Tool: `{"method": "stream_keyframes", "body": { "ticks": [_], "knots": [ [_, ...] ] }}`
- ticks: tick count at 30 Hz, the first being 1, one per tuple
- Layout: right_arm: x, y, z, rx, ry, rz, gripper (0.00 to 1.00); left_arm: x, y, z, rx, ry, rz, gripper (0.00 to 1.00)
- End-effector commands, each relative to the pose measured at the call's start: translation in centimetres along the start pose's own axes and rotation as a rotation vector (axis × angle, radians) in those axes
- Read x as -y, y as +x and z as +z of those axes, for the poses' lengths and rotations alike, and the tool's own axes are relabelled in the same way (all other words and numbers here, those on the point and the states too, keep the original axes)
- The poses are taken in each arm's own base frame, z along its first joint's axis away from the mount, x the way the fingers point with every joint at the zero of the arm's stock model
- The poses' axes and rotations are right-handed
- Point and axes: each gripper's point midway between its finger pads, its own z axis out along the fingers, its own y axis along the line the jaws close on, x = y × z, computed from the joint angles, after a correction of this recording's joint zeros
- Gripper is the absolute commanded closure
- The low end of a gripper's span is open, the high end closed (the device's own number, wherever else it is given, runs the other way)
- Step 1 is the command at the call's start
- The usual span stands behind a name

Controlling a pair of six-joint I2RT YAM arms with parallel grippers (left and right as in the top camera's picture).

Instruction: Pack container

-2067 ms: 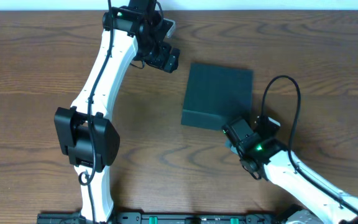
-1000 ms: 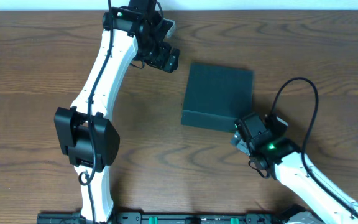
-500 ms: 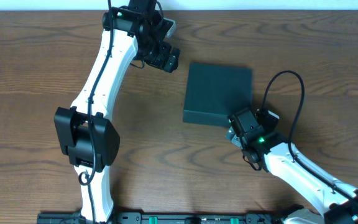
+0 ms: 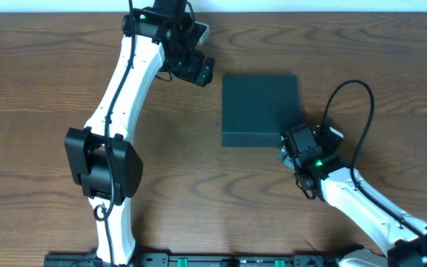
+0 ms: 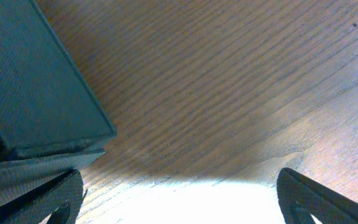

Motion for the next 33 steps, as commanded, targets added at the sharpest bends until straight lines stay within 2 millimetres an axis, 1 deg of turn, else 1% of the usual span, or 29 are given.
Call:
{"method": "stream_keyframes", "body": {
  "ticks": [1, 3, 5, 8, 10, 12, 14, 16, 18, 20, 24, 26, 33],
  "knots": [
    [0.0, -0.3, -0.1, 0.008, -0.006, -0.046, 0.01, 0.1, 0.2, 0.0, -0.005, 0.019, 0.006, 0.04],
    [-0.6, -0.5, -1.0, 0.009, -0.041, -0.087, 0.01, 0.6, 0.4, -0.3, -0.009, 0.043, 0.004, 0.04],
    [-1.0, -1.0, -2.7, 0.030, -0.072, -0.094, 0.01, 1.3, 0.7, -1.1, -0.010, 0.066, 0.004, 0.04],
    [-1.3, -1.8, -5.6, 0.060, -0.144, -0.091, 0.01, 2.4, 1.3, -3.3, -0.003, 0.058, 0.020, 0.04],
    [-1.6, -1.7, -7.0, 0.055, -0.205, -0.083, 0.01, 2.8, 1.6, -4.9, 0.014, 0.021, 0.038, 0.04],
    [-2.2, -1.5, -8.3, 0.038, -0.276, -0.073, 0.01, 3.0, 1.7, -6.5, 0.036, -0.030, 0.055, 0.04],
    [-2.6, -1.4, -9.1, 0.031, -0.321, -0.066, 0.01, 3.3, 1.9, -7.8, 0.052, -0.066, 0.072, 0.04],
    [-2.6, -1.6, -9.2, 0.039, -0.323, -0.063, 0.01, 3.9, 2.5, -8.7, 0.048, -0.078, 0.083, 0.04],
    [-2.7, -1.6, -8.8, 0.043, -0.313, -0.087, 0.01, 4.2, 3.5, -8.8, 0.012, -0.072, 0.071, 0.04],
    [-3.3, -1.7, -8.3, 0.051, -0.315, -0.125, 0.01, 4.3, 4.6, -8.6, -0.034, -0.067, 0.053, 0.04],
    [-5.0, -2.0, -7.3, 0.064, -0.338, -0.157, 0.01, 4.3, 5.7, -8.3, -0.078, -0.062, 0.044, 0.04],
    [-5.6, -2.0, -7.0, 0.060, -0.348, -0.156, 0.01, 4.3, 5.8, -8.2, -0.084, -0.062, 0.043, 0.04],
    [-5.7, -2.0, -6.7, 0.059, -0.342, -0.159, 0.01, 4.3, 5.8, -8.2, -0.084, -0.061, 0.043, 0.04]
  ]
}}
